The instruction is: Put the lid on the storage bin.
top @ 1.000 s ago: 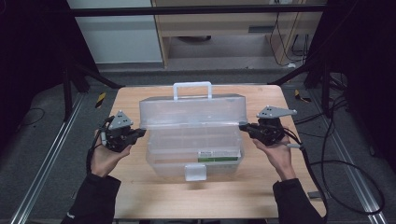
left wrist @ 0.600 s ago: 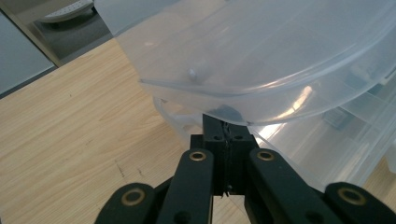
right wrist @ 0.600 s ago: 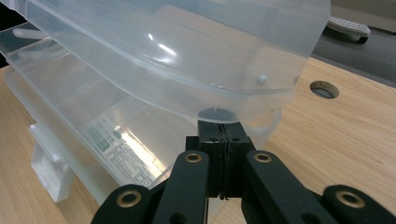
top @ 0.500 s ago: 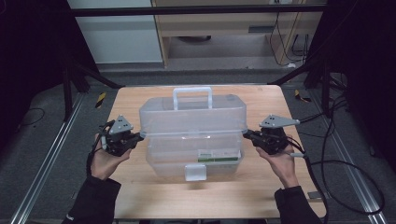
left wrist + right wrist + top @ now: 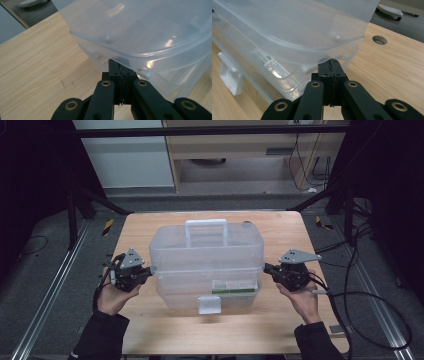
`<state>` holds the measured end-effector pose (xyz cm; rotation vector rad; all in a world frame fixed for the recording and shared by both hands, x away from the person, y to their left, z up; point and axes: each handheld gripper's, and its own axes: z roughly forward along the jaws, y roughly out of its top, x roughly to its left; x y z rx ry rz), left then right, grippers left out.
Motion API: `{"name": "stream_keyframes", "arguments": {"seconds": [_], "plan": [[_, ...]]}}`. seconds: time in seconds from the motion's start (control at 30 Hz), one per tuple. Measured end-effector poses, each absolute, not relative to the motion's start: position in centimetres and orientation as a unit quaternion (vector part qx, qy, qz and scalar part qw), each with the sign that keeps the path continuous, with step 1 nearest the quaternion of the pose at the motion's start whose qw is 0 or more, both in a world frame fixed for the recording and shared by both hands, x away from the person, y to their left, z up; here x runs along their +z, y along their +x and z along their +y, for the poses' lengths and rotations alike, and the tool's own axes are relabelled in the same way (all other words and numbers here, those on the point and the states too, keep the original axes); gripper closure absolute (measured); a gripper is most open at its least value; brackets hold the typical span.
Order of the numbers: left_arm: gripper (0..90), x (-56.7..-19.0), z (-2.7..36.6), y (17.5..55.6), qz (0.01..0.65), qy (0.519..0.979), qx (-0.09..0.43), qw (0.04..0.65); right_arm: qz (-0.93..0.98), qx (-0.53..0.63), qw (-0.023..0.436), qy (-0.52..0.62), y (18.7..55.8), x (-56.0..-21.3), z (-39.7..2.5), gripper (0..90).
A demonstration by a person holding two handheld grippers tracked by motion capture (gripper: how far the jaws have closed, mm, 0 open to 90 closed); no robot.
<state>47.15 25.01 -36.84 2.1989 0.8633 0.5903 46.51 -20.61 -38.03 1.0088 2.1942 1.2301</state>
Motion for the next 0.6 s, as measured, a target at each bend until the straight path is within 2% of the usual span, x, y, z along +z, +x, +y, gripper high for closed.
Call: {"name": "stream_keyframes", "arguments": {"seconds": [0.6], "plan": [[89.3,-38.5,25.1,46.8,0.336,0.857,0.213,0.327,0.812,0.404,0.219,0.36,45.9,-39.3,-20.5,89.8]]}}
